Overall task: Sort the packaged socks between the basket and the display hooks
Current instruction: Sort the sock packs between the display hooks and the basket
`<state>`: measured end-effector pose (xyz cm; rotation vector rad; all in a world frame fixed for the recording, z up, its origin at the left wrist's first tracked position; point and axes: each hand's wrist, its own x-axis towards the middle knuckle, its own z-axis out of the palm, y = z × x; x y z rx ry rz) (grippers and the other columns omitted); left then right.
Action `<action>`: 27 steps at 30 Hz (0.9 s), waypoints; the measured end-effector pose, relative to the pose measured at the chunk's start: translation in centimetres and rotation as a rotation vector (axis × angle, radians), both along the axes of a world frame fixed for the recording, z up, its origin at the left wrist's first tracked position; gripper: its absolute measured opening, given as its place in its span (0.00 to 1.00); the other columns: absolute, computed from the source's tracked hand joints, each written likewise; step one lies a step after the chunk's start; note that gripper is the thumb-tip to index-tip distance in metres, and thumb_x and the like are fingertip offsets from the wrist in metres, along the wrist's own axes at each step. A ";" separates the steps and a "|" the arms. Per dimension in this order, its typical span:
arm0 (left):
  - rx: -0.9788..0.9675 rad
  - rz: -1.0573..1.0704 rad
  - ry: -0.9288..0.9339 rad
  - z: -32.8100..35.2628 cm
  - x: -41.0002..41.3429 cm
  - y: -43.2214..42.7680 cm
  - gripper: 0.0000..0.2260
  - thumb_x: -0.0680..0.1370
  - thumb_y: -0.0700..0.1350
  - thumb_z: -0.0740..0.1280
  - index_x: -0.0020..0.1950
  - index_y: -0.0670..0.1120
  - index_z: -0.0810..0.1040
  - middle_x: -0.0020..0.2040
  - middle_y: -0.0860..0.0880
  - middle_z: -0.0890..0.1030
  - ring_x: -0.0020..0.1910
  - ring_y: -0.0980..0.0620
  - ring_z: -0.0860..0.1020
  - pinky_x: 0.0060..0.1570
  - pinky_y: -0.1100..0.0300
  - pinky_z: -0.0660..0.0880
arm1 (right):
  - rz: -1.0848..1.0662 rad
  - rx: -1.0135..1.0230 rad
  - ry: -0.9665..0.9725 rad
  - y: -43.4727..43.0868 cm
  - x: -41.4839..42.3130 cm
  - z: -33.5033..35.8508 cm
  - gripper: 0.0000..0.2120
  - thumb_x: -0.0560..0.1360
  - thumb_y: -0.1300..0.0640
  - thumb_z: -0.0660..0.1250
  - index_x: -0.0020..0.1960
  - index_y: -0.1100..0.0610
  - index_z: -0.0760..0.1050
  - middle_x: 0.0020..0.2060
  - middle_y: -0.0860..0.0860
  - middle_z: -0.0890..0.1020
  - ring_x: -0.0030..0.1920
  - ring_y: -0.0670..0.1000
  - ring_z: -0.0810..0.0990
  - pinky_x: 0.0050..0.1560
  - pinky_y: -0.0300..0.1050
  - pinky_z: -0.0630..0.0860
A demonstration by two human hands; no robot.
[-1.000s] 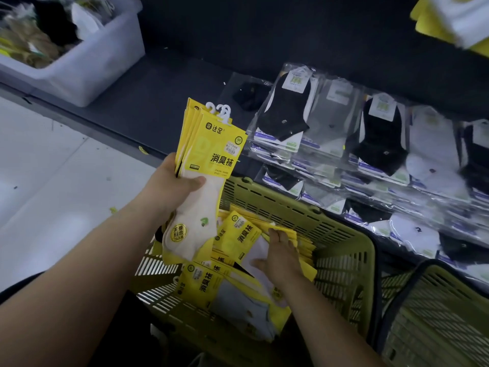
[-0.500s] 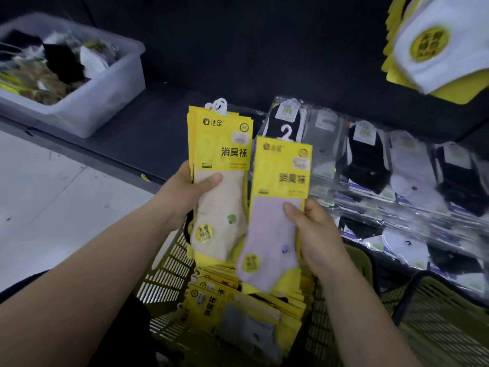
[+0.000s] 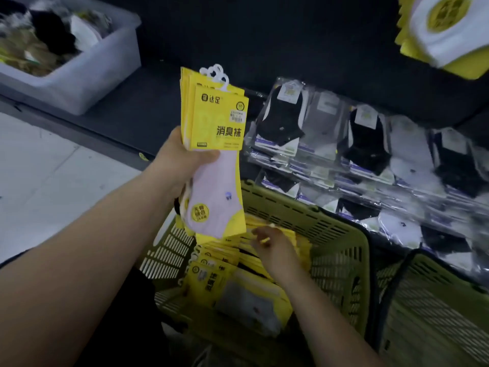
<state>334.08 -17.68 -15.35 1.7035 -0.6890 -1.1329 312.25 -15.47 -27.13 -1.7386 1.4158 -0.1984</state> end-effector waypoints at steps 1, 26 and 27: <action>0.002 0.006 -0.028 0.2 0.3 0.0 0.28 0.71 0.38 0.75 0.68 0.43 0.69 0.61 0.43 0.79 0.59 0.42 0.78 0.60 0.41 0.74 | 0.192 0.035 0.132 1.7 -0.5 -1.6 0.17 0.76 0.51 0.66 0.64 0.51 0.74 0.61 0.52 0.74 0.57 0.52 0.75 0.52 0.40 0.69; -0.110 0.083 -0.146 2.4 -0.9 -2.6 0.21 0.74 0.38 0.71 0.63 0.47 0.68 0.56 0.47 0.78 0.50 0.49 0.77 0.47 0.54 0.74 | 0.226 0.142 0.190 -5.1 -10.4 9.3 0.26 0.76 0.52 0.67 0.71 0.55 0.65 0.69 0.51 0.71 0.67 0.50 0.70 0.64 0.44 0.68; -0.119 0.097 -0.134 2.4 -1.1 -2.8 0.21 0.74 0.38 0.71 0.63 0.47 0.68 0.56 0.48 0.78 0.51 0.49 0.77 0.47 0.54 0.74 | 0.220 0.125 0.190 -6.0 -11.2 11.0 0.22 0.76 0.53 0.68 0.68 0.54 0.69 0.66 0.52 0.74 0.64 0.53 0.74 0.62 0.49 0.71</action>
